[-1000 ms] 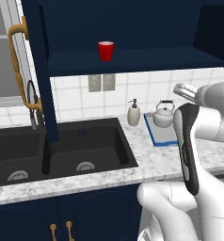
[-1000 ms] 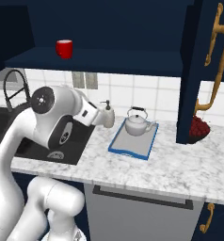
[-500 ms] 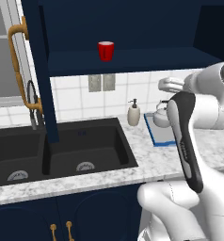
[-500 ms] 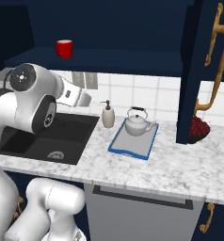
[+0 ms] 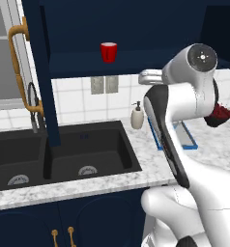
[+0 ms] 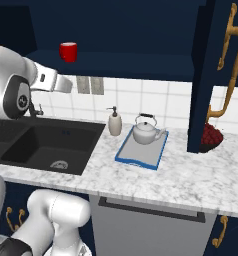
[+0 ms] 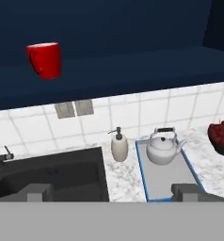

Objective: Pick the kettle from the counter and place it on the tray. Then pick the mug from the cabinet and place it on the tray. Then close the cabinet doors.

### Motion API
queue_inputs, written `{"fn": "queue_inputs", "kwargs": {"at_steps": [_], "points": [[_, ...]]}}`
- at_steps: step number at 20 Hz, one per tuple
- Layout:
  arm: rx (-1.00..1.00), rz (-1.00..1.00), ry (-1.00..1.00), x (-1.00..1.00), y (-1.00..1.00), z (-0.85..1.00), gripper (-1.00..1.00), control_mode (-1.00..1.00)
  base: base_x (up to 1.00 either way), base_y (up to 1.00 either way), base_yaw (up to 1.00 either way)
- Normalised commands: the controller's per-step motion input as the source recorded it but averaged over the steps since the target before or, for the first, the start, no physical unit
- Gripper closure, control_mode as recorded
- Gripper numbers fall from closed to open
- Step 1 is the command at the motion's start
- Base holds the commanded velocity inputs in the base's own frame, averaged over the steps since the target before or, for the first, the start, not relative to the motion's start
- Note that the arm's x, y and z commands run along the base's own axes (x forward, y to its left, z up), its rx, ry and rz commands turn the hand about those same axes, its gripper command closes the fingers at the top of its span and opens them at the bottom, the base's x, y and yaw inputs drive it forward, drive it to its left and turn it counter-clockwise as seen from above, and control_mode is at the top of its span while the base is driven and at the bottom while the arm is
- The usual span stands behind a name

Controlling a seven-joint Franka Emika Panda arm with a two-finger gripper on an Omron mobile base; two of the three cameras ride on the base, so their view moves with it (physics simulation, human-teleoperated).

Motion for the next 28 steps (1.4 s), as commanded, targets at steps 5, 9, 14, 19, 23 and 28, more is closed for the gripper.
{"fn": "queue_inputs", "kwargs": {"at_steps": [5, 9, 14, 19, 23, 28], "points": [[-0.19, 0.0, -0.06, 0.39, 0.47, 0.14, -1.0, -1.0, 0.0, 0.0, 0.0], [-0.02, 0.03, -0.15, 0.59, 0.27, 0.02, -1.0, -1.0, 0.0, 0.0, 0.0], [0.0, 0.0, -0.04, 0.59, 0.22, 0.14, -1.0, -1.0, 0.0, 0.0, 0.0], [0.0, 0.0, 0.08, 0.57, 0.36, 0.17, -1.0, -1.0, 0.0, 0.0, 0.0], [0.0, 0.0, 0.04, 0.51, 0.31, 0.07, -1.0, -1.0, 0.0, 0.0, 0.0], [0.0, 0.0, 0.0, 0.54, 0.05, 0.0, -1.0, -1.0, 0.0, 0.0, 0.0]]}}
